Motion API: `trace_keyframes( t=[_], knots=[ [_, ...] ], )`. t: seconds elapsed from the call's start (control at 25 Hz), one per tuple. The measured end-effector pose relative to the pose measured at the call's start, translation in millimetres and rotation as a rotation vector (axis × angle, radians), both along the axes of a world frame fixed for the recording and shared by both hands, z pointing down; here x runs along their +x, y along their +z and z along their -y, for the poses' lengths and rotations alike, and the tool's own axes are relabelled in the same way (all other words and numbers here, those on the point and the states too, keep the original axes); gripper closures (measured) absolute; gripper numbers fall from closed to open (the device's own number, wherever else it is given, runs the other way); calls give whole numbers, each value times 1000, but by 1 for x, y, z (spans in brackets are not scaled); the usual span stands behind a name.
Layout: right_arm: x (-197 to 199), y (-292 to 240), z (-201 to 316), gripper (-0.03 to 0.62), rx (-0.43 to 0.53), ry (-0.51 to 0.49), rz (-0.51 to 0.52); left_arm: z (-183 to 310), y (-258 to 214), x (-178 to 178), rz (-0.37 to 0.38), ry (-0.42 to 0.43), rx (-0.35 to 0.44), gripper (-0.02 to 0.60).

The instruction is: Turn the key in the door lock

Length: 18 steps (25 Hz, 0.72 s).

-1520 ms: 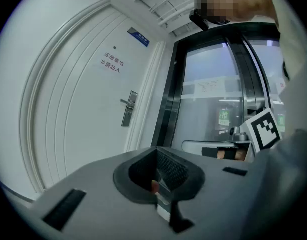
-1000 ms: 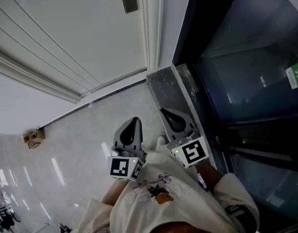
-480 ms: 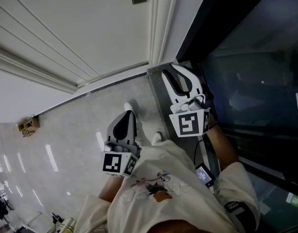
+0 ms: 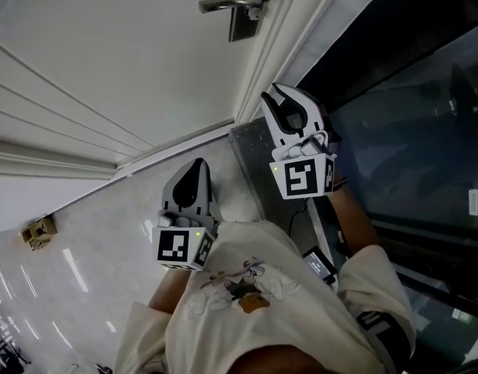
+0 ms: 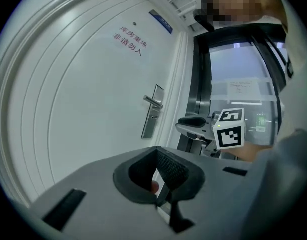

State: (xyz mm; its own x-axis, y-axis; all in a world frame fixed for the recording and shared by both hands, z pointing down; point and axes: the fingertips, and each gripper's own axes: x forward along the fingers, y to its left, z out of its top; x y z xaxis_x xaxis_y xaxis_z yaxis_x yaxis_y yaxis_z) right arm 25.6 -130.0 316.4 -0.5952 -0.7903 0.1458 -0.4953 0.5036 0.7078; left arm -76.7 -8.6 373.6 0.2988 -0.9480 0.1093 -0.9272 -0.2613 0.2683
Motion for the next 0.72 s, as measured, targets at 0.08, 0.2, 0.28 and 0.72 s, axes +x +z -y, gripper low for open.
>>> trace_keyframes(
  t=[0.08, 0.2, 0.28, 0.72],
  knots=[
    [-9, 1, 20, 493, -16, 29, -11, 22, -4, -8, 13, 35, 0, 575],
    [-18, 2, 47, 491, 2, 74, -41, 51, -7, -13, 17, 90, -2, 575],
    [-22, 2, 63, 491, 14, 98, -60, 69, -9, -16, 16, 110, -3, 575],
    [-30, -3, 129, 490, 285, 153, -384, 125, -19, -7, -24, 141, -15, 575]
  ],
)
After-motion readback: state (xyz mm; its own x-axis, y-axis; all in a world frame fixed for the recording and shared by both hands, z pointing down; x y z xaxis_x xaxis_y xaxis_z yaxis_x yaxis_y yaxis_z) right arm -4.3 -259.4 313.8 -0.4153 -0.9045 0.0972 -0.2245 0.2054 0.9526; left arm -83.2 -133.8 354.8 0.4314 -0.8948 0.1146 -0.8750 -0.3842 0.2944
